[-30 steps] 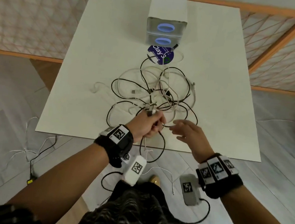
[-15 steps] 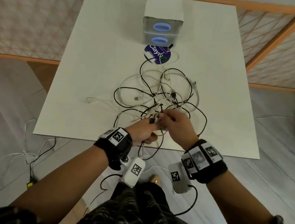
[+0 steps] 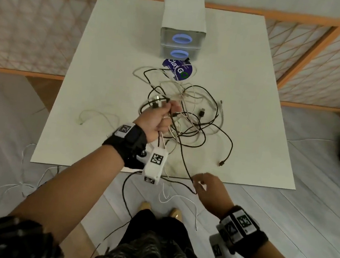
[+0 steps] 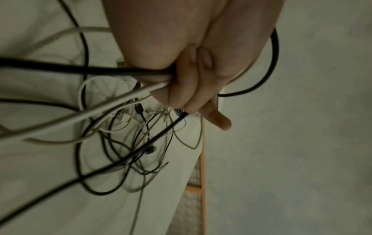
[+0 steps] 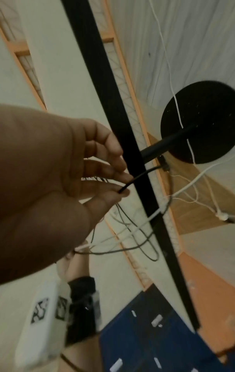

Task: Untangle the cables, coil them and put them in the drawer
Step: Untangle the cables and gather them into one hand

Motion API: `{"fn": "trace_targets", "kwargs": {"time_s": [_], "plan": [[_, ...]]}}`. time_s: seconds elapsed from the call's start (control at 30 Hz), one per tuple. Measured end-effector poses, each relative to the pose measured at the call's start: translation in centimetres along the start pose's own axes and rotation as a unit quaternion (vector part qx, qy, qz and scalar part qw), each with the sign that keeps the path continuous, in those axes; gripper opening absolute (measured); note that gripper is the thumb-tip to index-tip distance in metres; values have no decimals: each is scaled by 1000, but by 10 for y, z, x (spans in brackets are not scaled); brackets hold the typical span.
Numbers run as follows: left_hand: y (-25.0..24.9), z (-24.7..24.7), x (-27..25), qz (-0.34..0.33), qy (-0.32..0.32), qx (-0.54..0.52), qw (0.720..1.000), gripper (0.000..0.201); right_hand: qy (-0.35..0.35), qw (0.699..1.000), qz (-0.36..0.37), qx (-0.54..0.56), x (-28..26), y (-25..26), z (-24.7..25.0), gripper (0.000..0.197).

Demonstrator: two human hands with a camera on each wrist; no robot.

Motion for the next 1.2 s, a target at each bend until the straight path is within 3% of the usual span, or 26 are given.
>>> {"fn": "trace_targets", "kwargs": {"time_s": [0.1,0.23,0.27,0.37,0.47,0.6,0.7,0.77,0.87,1.0,1.13,1.2], "plan": [[24,-10,-6,45,15,38,998,26,-43,993,50,98,18,35,23,35],[43,-12,-10,68,7,95,993,24,-79,984,110,114,42,84,42,7],[42,-11,-10,61,3,93,994,25,-93,982,120,112,42,87,42,12],[20,0,-10,0,-23,2,1000,26,-99,981,109,127,26,74,32,16],[0,15,-12,-34,-40,-58,997,28,-45,989,57,132,6,32,6,20],[14,12,-21,6,-14,20,1000,24,-4,992,14,122,9,12,1,14],[45,-2,-28,57,19,102,993,20,3,981,65,185,23,45,15,22],[56,-6,-30,67,9,142,988,19,-31,970,97,223,31,67,30,13],[46,-3,-26,29,-22,87,996,26,-67,976,114,173,31,76,36,22],[14,17,-15,-26,-45,-37,998,28,32,995,63,73,12,41,-2,22],[14,15,-18,12,-11,50,999,22,72,997,-21,37,6,-2,-17,17],[27,8,-20,28,6,74,997,20,39,998,-6,53,14,8,-5,22]]}}
Point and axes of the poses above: each hand's wrist, its own x-axis towards the middle knuckle, its own z-axis out of the back of the hand, y = z × x, the point moved 5 cm from there along x, towards the middle knuckle, and after that the axes turned 12 degrees about y, right-handed, at the moved point
